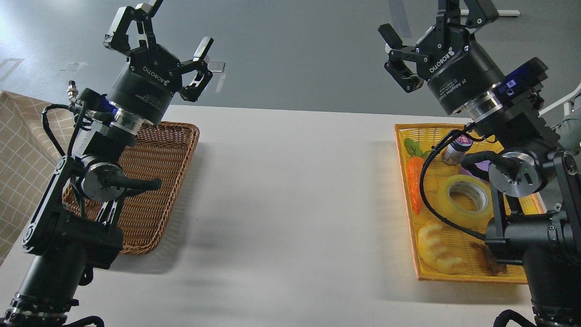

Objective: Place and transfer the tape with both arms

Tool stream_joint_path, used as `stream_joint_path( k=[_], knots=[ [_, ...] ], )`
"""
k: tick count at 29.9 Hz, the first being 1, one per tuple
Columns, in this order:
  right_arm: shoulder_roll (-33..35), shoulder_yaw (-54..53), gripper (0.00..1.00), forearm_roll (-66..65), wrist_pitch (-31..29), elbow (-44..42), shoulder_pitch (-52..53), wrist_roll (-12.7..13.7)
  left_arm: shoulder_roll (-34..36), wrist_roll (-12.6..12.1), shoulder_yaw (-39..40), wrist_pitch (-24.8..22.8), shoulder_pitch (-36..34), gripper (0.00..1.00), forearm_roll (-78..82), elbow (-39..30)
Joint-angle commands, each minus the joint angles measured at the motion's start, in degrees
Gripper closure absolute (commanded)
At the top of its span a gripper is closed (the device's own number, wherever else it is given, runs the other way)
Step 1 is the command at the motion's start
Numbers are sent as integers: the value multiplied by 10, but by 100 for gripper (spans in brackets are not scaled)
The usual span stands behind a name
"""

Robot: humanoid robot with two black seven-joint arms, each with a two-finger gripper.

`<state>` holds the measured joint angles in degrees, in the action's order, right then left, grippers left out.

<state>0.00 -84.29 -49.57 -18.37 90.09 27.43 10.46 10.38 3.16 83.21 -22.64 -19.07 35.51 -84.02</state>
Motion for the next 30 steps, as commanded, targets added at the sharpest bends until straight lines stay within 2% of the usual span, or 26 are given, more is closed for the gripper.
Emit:
stream_joint_path(
  k=[1,20,30],
  knots=[
    [0,0,0,0,0,0,1,0,-1,1,0,1,1,2,0,0],
    [0,1,0,0,-1,0,0,-1,-4,4,-1,-6,4,2,-3,-2],
    [0,1,0,3,-32,3,-5,-7,-4,4,-2,-2,4,2,-3,-1]
  ],
)
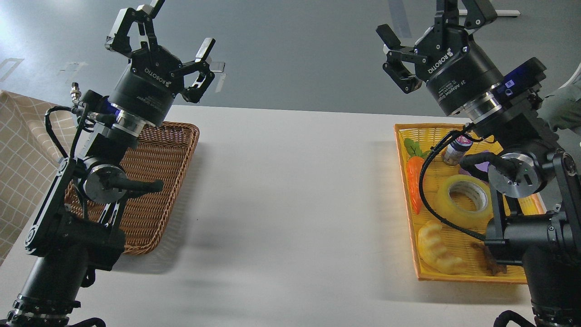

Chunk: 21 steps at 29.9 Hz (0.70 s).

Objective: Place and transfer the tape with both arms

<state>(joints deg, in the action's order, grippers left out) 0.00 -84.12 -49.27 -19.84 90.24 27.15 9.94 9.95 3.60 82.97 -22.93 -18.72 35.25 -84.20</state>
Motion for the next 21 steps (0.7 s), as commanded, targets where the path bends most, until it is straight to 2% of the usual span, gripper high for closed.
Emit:
stream_joint_path(
  k=[1,21],
  knots=[
    [0,-1,0,0,-20,3,-4,-2,0,0,0,2,0,2,0,1],
    [0,-11,0,1,-39,7,-12,-17,2,1,5,-2,3,2,-1,0]
  ],
)
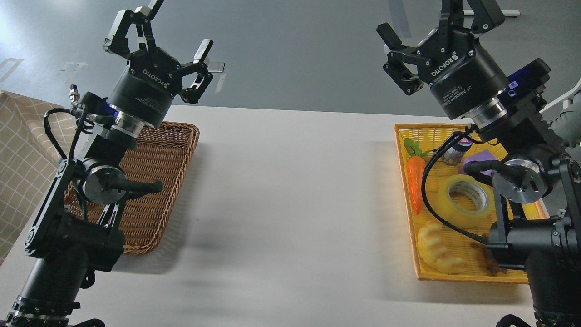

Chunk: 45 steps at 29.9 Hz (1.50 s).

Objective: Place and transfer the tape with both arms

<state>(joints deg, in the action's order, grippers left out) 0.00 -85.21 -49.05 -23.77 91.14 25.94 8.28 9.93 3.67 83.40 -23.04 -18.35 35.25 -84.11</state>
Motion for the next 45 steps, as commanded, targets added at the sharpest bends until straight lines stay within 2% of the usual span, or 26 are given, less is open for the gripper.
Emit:
stream_joint_path(
  k=[1,6,45],
  knots=[
    [0,0,0,-1,0,-2,0,0,2,0,1,-3,0,2,-2,-1],
    [0,0,0,-1,0,-4,2,0,0,0,0,-18,3,2,-4,-11],
    [0,-7,0,-1,0,-1,6,1,0,-1,0,-11,2,2,-4,-11]
  ],
)
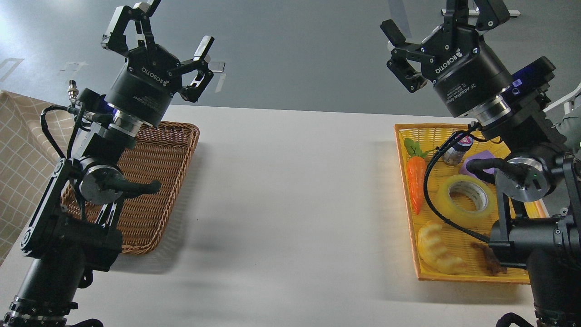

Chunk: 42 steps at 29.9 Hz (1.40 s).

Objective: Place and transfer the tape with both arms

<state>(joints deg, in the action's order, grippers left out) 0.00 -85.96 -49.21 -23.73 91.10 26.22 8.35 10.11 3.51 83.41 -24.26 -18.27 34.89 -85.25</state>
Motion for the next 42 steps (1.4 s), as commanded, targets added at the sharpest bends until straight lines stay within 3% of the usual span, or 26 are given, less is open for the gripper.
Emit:
stream_joint_path(
  k=[1,26,42],
  knots=[
    [0,0,0,0,0,0,3,0,-3,0,0,1,1,2,0,0],
    [0,-23,0,4,11,1,-10,0,0,2,1,2,1,2,-1,3],
    [0,-67,0,3,-43,21,-17,-18,3,2,-3,2,2,2,1,3]
  ],
)
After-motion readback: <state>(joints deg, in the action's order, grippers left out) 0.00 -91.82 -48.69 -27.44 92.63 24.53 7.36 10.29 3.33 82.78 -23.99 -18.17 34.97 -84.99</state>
